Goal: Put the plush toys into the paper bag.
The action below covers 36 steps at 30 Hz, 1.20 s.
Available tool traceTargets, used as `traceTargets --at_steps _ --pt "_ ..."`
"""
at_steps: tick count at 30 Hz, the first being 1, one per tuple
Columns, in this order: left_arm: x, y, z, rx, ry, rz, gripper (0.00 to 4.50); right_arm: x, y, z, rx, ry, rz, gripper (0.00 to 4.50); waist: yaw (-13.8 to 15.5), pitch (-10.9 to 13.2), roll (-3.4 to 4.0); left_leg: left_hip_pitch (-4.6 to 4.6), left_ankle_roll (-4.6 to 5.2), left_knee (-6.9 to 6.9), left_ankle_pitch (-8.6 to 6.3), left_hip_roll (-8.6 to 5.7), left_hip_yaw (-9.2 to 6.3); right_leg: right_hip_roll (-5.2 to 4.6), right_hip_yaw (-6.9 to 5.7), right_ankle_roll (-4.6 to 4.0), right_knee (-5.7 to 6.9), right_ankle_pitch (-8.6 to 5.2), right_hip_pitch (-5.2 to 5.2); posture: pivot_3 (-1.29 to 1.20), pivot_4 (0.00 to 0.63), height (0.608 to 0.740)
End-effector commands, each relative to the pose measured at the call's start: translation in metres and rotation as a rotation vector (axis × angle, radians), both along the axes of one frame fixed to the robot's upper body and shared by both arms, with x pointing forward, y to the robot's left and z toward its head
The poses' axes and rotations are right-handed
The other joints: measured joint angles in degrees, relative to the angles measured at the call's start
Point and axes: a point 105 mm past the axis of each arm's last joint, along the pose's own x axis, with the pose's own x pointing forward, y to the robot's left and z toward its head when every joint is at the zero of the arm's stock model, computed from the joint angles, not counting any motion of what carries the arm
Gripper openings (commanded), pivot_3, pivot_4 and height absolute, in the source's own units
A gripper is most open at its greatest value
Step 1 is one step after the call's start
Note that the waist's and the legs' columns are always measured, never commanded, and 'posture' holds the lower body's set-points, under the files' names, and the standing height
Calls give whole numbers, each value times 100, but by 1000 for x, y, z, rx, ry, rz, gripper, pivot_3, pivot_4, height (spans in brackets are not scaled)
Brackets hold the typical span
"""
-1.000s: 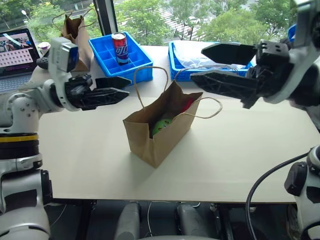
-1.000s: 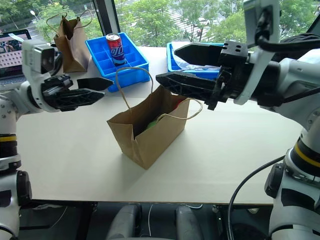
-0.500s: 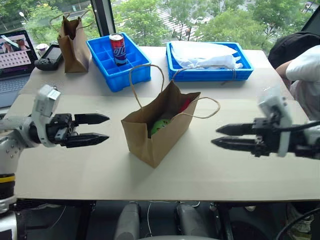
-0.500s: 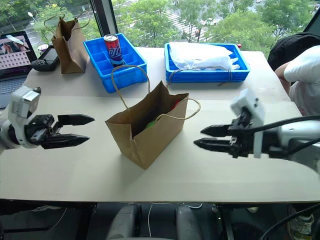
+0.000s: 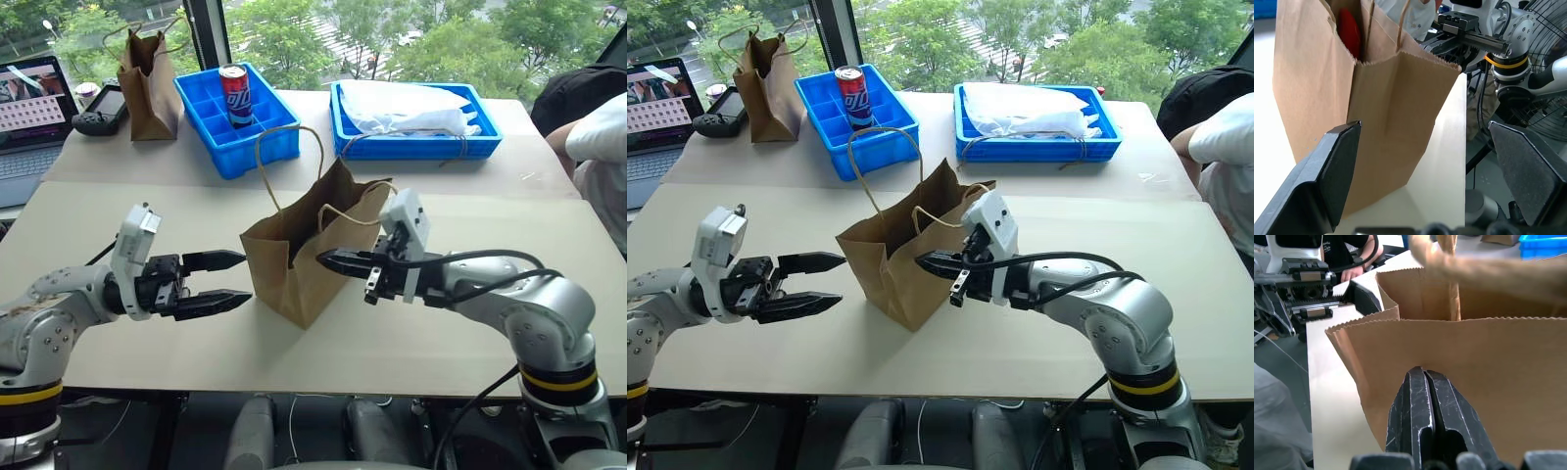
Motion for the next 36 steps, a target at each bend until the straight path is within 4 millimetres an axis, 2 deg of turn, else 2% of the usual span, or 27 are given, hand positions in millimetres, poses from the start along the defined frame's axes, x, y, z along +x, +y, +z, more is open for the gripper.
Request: traceTargets --at_steps 1,3,7,11,13,15,20,25,29,32,36 --pt "-1 -9 11 -21 -56 -10 4500 1 4 6 31 -46 -6 43 4 0 0 0 -1 1 1 0 -1 0 0 -1 0 1 0 0 150 698" --pt "-2 -4 17 -36 -61 -6 4500 0 3 5 34 -42 -4 43 -2 0 0 1 -2 1 2 0 -1 1 0 -2 1 1 0 0 150 698" --pt "-14 22 33 -10 -38 -26 4500 -3 -9 -2 -8 -19 -12 43 -25 0 0 1 -2 0 1 3 -3 5 -1 -2 3 1 -3 0 150 698" --pt "11 74 34 122 -86 192 4500 -8 -19 -7 -54 3 -5 43 -42 2 5 11 -2 -5 1 5 1 6 0 -6 5 -1 -4 0 150 698" --pt "15 81 33 143 -103 212 4500 -11 -23 -9 -75 16 4 43 -33 2 5 15 -2 -5 1 5 3 7 0 -9 7 -3 -3 0 150 698" --pt "16 77 33 122 -104 194 4500 -12 -24 -10 -83 24 11 43 -23 2 2 14 -2 -5 1 6 5 5 0 -11 6 -4 -3 0 150 698" --pt "24 46 25 42 -121 145 4500 -9 -26 -8 -86 21 8 43 26 1 1 7 -2 -4 1 3 6 0 -1 -9 1 -4 0 0 150 698" --pt "29 21 21 1 -126 95 4500 -5 -19 -1 -68 -2 11 43 -18 1 0 6 -2 -2 1 4 2 4 -1 -9 4 -2 -1 0 150 698" --pt "25 0 12 -29 -97 45 4500 1 -11 5 -46 -31 6 43 -48 1 0 7 -1 -3 1 5 2 7 1 -9 7 -2 -3 0 150 698" --pt "23 -11 3 -22 -72 54 4500 3 -5 5 -22 -34 6 43 -34 1 0 7 -2 -3 1 4 -1 7 -1 -9 7 -2 -1 0 150 698" --pt "13 -11 -10 -19 -16 49 4500 3 5 4 2 -33 18 43 -75 1 0 7 -1 -4 1 5 -1 7 1 -9 8 -2 -3 0 150 698"
